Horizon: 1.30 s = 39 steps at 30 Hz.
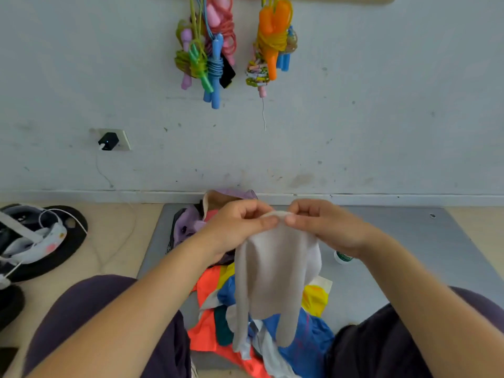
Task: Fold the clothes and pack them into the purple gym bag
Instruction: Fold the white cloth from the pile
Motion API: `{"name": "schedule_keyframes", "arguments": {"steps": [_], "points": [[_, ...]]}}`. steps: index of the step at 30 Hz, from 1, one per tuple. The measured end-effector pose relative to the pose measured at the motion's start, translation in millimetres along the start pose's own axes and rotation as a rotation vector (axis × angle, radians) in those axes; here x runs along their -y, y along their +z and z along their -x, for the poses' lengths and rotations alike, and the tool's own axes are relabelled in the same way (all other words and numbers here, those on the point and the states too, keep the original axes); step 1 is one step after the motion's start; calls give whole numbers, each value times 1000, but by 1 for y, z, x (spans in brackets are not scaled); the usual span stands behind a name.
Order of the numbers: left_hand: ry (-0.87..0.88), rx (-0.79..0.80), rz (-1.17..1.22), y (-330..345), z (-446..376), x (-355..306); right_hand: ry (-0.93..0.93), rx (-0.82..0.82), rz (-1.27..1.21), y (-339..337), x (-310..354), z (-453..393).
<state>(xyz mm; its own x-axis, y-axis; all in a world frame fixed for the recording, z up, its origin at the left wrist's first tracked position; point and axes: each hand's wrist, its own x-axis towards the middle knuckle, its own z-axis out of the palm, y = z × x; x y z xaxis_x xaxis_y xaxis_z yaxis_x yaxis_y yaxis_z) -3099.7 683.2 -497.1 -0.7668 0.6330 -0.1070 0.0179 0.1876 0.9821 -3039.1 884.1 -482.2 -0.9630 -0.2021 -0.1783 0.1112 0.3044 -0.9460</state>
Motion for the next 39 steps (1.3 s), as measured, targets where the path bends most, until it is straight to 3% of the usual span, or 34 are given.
{"name": "schedule_keyframes", "arguments": {"steps": [5, 12, 14, 17, 21, 23, 25, 29, 31, 34, 39], "points": [[20, 127, -98, 5, -7, 9, 42, 47, 167, 11, -10, -8], [-169, 356, -292, -10, -16, 9, 84, 65, 387, -3, -16, -11], [-143, 366, -320, -14, -17, 9, 64, 44, 359, -5, -16, -11], [-33, 200, -258, -19, -19, 11, 47, 25, 234, -8, -15, -8], [85, -271, -123, -37, -23, 10, 37, -49, 203, -21, -13, -1], [89, -380, -145, -42, -23, 8, 31, -65, 151, -22, -11, 0], [37, -325, -134, -35, -21, 6, 8, -67, 114, -16, -10, -1], [19, 42, -237, -7, -15, 11, -59, -57, 1, 1, -7, -2], [15, 144, -246, 2, -12, 14, -60, -51, -30, 5, -5, -1], [48, 70, -218, -4, -15, 16, -40, -79, -8, 3, -7, -1], [36, -227, -95, -24, -21, 12, 2, -190, 111, -4, -9, 0]]}}
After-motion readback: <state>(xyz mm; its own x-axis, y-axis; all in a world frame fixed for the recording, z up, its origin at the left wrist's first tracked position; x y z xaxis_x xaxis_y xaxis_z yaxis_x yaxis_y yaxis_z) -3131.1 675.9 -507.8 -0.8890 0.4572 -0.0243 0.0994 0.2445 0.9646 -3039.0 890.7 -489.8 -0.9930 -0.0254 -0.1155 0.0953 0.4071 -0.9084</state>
